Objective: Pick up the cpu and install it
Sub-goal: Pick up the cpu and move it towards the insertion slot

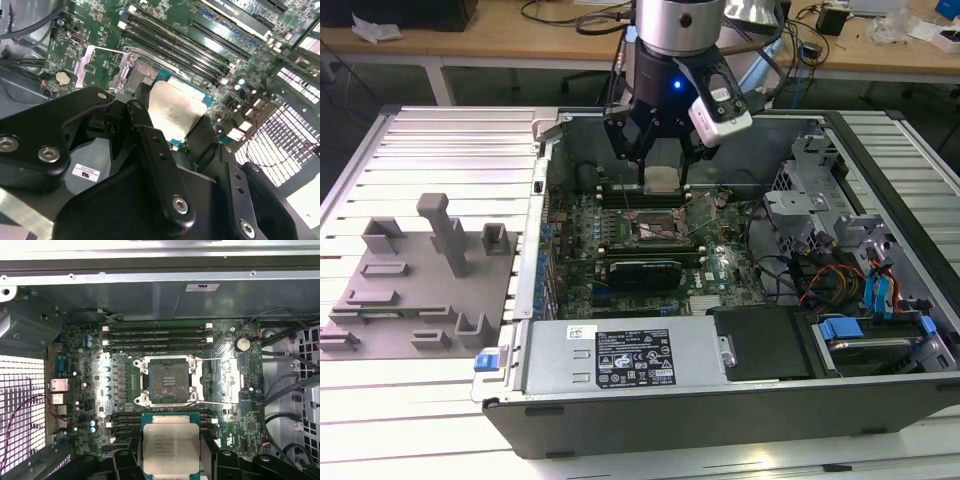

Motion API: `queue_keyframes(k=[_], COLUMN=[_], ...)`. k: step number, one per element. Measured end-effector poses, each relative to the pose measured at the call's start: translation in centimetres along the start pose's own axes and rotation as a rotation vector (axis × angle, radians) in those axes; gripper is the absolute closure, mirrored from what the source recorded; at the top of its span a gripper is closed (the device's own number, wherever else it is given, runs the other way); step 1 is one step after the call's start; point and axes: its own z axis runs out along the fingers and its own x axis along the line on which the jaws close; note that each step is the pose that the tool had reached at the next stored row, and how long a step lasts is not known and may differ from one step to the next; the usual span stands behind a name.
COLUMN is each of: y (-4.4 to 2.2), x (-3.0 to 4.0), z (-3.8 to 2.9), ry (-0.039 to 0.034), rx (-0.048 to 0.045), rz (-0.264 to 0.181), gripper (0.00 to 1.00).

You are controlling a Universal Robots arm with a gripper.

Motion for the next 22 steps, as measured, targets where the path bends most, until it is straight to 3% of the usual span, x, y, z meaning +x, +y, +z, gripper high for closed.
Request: queue_keyframes(k=[4, 17, 22], y=[0.18, 2.36, 3.58], x=[-0.03, -0.28, -0.26], z=[0.95, 3.23, 4.17], ry=[0.0000, 0.0002, 0.0014], rx=[0.0000, -0.0006, -0.0009], rz=[0.000, -0.007, -0.028], gripper=[0.45, 0.45, 0.45])
